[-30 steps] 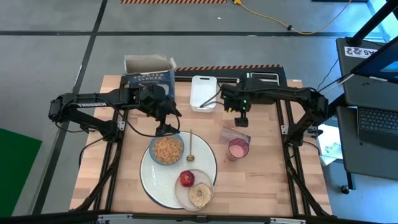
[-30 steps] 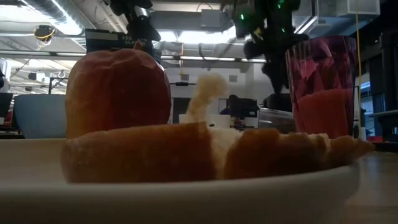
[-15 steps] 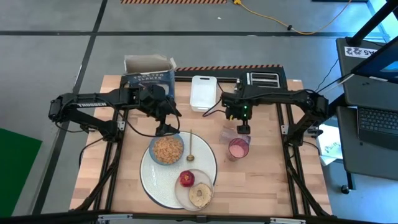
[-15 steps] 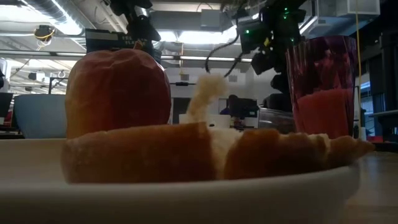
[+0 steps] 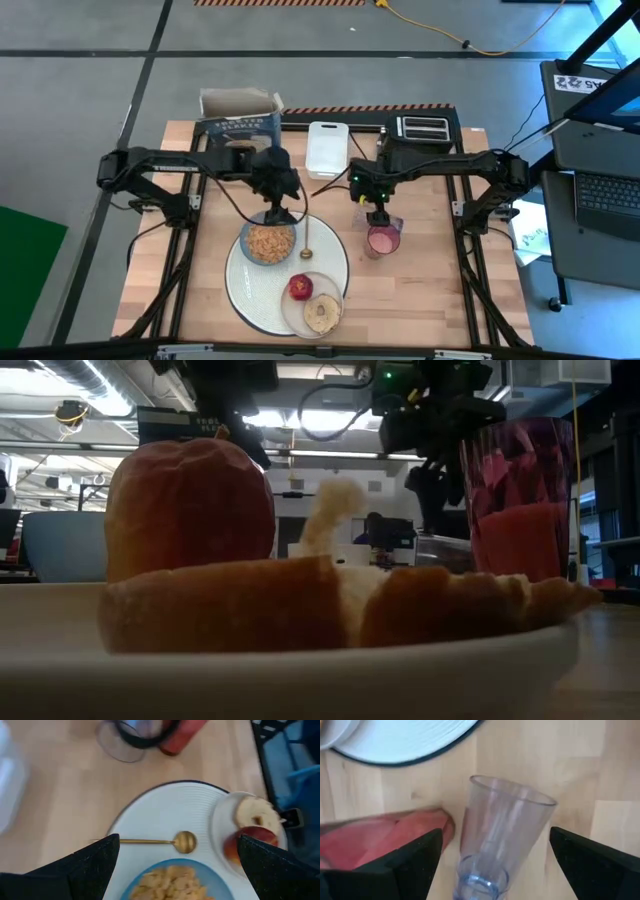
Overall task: Arrange a breakfast setting
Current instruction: Adjust the transparent cup
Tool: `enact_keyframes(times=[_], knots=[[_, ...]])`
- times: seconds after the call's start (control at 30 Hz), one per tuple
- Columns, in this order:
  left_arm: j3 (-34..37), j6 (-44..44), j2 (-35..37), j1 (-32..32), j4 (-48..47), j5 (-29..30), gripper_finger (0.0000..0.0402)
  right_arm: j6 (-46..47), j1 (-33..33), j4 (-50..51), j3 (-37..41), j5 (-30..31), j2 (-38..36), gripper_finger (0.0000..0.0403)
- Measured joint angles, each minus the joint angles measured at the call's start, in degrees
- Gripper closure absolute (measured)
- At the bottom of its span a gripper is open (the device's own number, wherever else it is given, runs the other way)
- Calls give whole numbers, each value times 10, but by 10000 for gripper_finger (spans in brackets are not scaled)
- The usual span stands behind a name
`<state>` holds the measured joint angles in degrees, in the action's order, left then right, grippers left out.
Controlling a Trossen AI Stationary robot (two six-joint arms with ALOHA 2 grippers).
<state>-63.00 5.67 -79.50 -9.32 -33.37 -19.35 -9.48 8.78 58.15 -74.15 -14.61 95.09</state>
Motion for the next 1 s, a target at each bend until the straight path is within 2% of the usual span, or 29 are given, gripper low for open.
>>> enact_keyframes(times=[0.27, 0.57, 0.77, 1.0], knots=[[0, 0, -37, 2, 19, -65, 11, 18, 3, -25, 8, 7, 0, 36], [0, -1, -36, 1, 49, -54, 11, 40, 3, -70, 75, -51, -3, 36], [0, -1, -36, 1, 48, -54, 11, 31, 2, -81, 84, 6, 0, 36], [0, 0, -35, 2, 50, -54, 11, 16, 2, -89, 83, -5, 1, 36]])
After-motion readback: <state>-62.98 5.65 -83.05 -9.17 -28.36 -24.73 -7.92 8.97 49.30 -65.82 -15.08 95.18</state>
